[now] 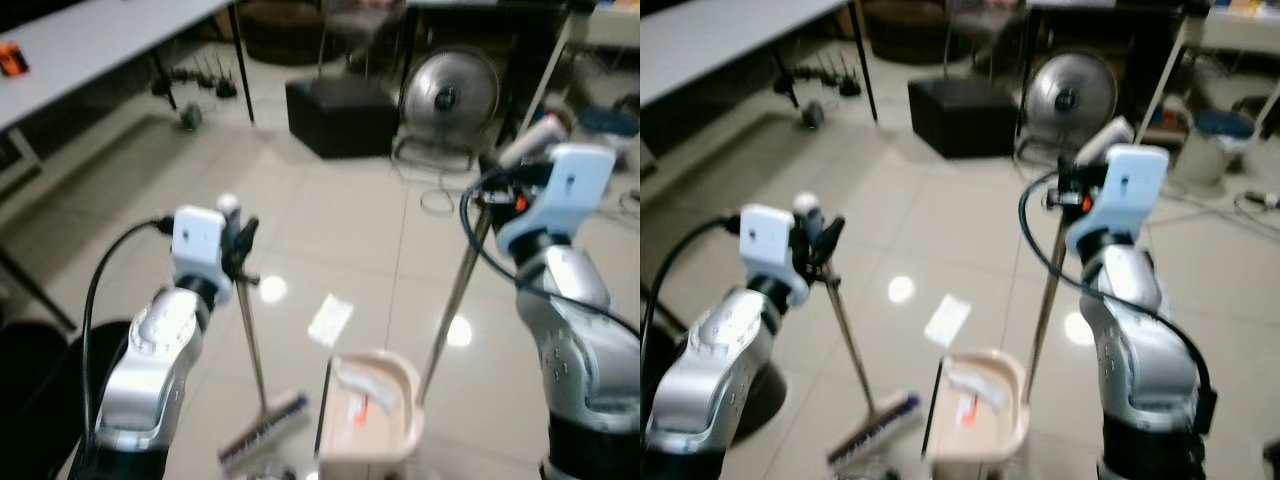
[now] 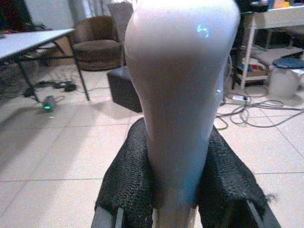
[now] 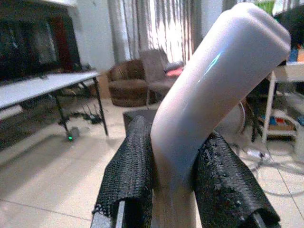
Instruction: Sweep floor
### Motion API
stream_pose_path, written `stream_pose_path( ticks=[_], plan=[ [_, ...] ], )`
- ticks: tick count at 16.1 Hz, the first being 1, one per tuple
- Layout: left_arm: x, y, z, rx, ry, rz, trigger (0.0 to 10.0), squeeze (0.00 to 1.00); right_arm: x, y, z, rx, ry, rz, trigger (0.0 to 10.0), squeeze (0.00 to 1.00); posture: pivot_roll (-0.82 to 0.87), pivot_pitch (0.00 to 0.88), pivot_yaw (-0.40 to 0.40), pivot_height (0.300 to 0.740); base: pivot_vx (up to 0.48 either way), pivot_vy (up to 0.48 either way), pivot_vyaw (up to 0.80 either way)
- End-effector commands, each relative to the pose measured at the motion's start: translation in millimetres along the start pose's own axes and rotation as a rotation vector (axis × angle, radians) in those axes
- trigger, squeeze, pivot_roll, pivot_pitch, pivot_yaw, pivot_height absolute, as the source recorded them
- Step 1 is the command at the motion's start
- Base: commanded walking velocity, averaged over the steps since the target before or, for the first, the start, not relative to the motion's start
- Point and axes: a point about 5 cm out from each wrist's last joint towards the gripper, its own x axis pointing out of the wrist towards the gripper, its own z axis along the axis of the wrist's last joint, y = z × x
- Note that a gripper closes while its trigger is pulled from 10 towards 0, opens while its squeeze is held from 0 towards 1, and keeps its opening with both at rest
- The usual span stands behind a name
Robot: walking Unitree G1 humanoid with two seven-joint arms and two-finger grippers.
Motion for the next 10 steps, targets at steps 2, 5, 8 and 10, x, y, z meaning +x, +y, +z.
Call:
stream_pose_path(
  ticks=[2,5,8,10],
  plan=[
    [-3.0,4.1,8,0.021,-0.027,0.016,10.0,0.0,3.7,3.1,18,0.002,-0.069,0.014,10.0,0.0,-0.02,0.014,0.052,0.74,0.0,0.0,0.0],
    [-4.3,4.9,11,0.03,-0.053,0.026,10.0,0.0,8.8,2.8,31,0.019,-0.111,0.014,10.0,0.0,-0.01,0.009,0.053,0.74,0.0,0.0,0.8],
    [-5.5,6.0,14,0.032,-0.07,0.038,10.0,0.0,12.2,3.8,42,0.019,-0.141,0.027,10.0,0.0,-0.01,0.0,0.051,0.74,0.0,0.0,0.8],
    [-6.6,7.1,14,0.033,-0.075,0.046,10.0,0.0,14.3,5.0,48,0.029,-0.155,0.038,10.0,0.0,-0.01,0.0,0.048,0.74,0.0,0.0,0.8]
  ],
)
